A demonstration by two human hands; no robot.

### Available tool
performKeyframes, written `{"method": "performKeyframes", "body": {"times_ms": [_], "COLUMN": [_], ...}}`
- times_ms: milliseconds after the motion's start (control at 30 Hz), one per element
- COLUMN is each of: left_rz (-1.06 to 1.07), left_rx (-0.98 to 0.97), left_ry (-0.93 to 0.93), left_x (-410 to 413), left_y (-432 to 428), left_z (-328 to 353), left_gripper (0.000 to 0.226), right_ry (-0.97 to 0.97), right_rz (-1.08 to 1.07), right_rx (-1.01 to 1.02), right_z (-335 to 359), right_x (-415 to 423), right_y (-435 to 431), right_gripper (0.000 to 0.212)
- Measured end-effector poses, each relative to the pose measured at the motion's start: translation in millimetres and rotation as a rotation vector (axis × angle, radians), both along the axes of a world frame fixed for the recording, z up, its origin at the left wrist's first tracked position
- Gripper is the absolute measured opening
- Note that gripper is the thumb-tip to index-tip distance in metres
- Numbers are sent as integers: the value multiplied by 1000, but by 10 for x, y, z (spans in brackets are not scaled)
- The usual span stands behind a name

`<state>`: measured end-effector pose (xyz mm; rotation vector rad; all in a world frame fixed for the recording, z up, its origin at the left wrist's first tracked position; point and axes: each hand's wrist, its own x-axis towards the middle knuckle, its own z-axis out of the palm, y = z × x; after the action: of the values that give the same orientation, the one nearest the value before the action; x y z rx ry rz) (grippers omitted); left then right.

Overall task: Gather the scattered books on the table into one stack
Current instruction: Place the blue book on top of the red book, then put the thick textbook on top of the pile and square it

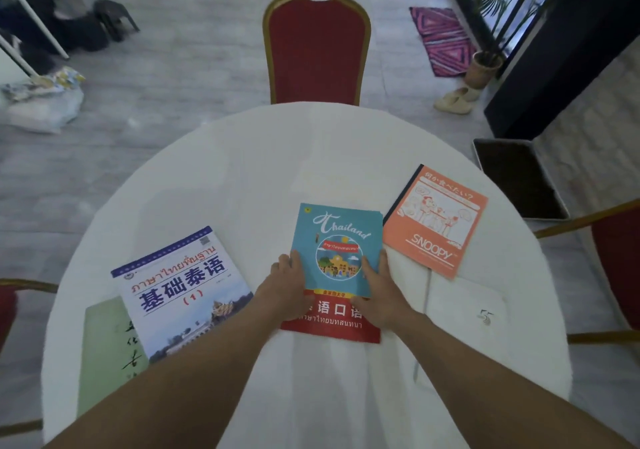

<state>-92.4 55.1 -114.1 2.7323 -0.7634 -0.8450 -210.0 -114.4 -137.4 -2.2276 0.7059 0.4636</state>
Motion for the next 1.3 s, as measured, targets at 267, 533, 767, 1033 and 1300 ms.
{"method": "performKeyframes", "body": {"times_ms": [267, 533, 767, 1033, 1300], "left_rz": [-29, -49, 140, 443, 662], "left_rx": [30, -51, -41, 84, -281], "left_ry": [10, 3, -183, -306, -154], "left_x": [-275, -176, -18, -44, -19], "left_y": [180, 421, 1073, 2017, 2158], "left_z": [-43, 101, 292, 175, 14], "left_gripper": [87, 84, 80, 75, 80], "right_ry": [53, 24, -103, -39, -16], "right_rz": [97, 26, 154, 348, 229], "right_rx": [33, -55, -99, -66, -63], "right_z": [51, 85, 276, 215, 54], "right_x": [-145, -53, 451, 931, 1025], "right_y": [64, 184, 710, 1499, 1938], "right_gripper": [98, 95, 68, 57, 54]}}
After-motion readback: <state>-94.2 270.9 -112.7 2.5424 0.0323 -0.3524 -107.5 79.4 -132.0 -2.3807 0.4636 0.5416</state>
